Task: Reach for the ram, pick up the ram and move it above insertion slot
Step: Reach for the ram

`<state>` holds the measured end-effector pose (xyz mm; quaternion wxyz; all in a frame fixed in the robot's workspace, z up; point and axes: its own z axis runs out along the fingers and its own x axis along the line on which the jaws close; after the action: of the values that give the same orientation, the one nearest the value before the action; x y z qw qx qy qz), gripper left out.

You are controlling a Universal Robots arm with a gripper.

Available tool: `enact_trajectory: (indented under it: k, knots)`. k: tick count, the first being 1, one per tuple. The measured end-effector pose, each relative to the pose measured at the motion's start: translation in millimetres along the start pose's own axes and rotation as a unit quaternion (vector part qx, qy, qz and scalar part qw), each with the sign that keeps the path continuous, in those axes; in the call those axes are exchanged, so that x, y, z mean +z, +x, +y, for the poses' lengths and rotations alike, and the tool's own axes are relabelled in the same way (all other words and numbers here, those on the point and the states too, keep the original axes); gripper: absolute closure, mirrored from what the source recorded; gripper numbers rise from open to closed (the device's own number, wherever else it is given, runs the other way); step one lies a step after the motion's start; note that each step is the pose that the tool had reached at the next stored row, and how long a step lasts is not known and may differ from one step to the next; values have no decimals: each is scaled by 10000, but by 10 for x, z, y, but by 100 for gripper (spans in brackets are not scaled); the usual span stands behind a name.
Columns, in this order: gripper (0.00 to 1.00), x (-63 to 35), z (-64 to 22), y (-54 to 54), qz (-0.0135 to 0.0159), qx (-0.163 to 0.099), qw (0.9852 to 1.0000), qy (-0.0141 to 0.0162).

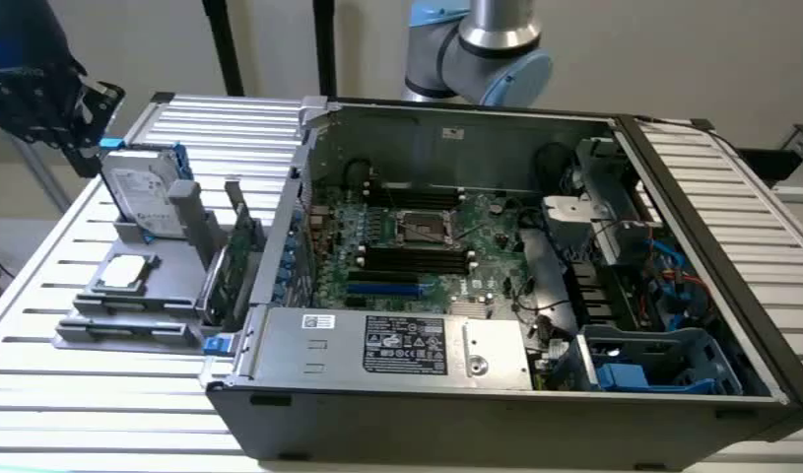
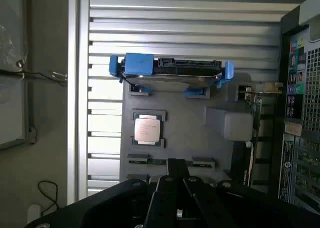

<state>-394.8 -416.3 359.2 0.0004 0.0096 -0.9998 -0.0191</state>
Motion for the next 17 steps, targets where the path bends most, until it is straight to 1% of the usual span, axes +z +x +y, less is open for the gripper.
enact_trajectory:
  k: [14, 17]
  knots:
    - [89, 0, -2, -1, 0, 0, 10000, 0]
    - [89, 2, -32, -21, 0, 0, 10000, 0]
